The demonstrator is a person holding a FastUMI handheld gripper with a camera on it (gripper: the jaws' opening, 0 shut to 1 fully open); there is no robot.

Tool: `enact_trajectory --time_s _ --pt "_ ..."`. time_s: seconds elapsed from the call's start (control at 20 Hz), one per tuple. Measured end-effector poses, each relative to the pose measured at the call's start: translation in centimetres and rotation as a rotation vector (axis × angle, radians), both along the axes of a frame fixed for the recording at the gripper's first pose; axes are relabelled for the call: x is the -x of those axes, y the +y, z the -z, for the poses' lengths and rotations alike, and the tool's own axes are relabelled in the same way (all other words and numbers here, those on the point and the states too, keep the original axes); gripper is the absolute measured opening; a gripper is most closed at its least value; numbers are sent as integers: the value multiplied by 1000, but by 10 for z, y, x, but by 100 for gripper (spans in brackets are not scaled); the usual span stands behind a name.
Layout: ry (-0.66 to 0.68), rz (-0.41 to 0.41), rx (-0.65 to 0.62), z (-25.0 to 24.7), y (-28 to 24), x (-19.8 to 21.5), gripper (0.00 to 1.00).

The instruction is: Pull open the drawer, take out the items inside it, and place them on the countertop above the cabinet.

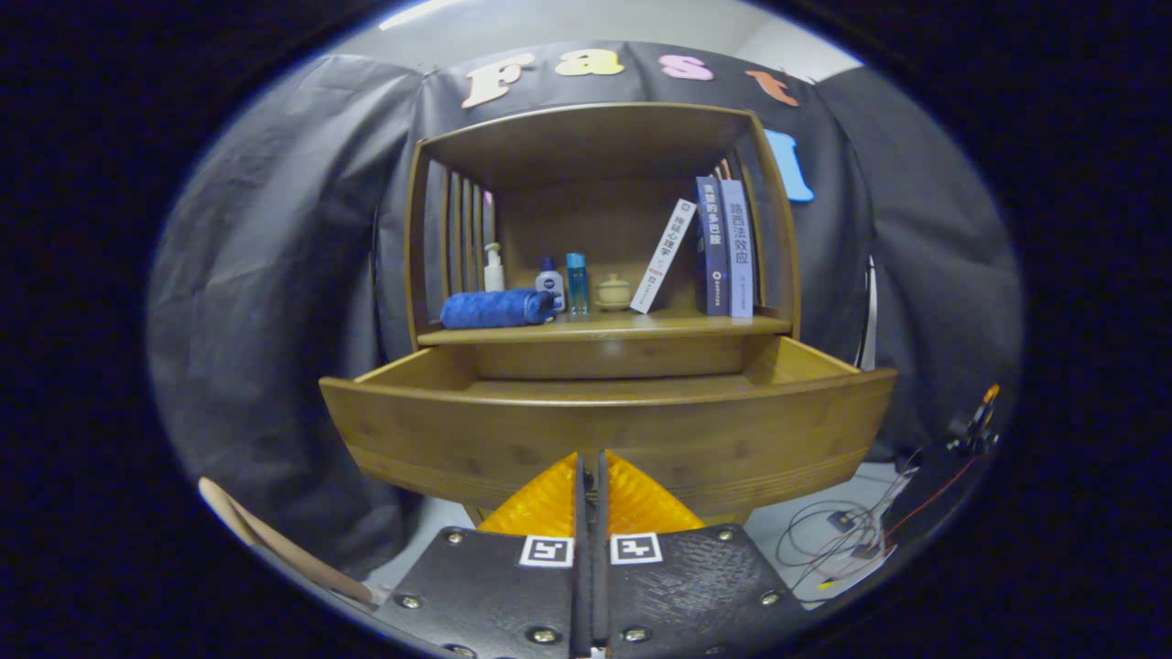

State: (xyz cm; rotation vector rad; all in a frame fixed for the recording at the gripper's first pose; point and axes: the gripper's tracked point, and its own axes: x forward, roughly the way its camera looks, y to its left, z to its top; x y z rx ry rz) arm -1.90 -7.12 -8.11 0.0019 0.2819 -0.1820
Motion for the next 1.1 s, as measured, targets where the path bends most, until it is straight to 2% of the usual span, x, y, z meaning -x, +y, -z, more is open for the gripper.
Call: enact_trajectory --time_s 0.25,0.45,0.55,0.75,0.95,1.1 --pt "37 0 -107 -4 1 -2 1" --pt "77 -29 -158 -44 8 -27 3" --pt "100 -69 -160 -62 8 -55 34" --pt "257 -60 -50 -59 -13 -106 98" --pt "489 -97 -71 -19 -6 -138 98" --pt "638 -58 -80 20 -10 -147 98"
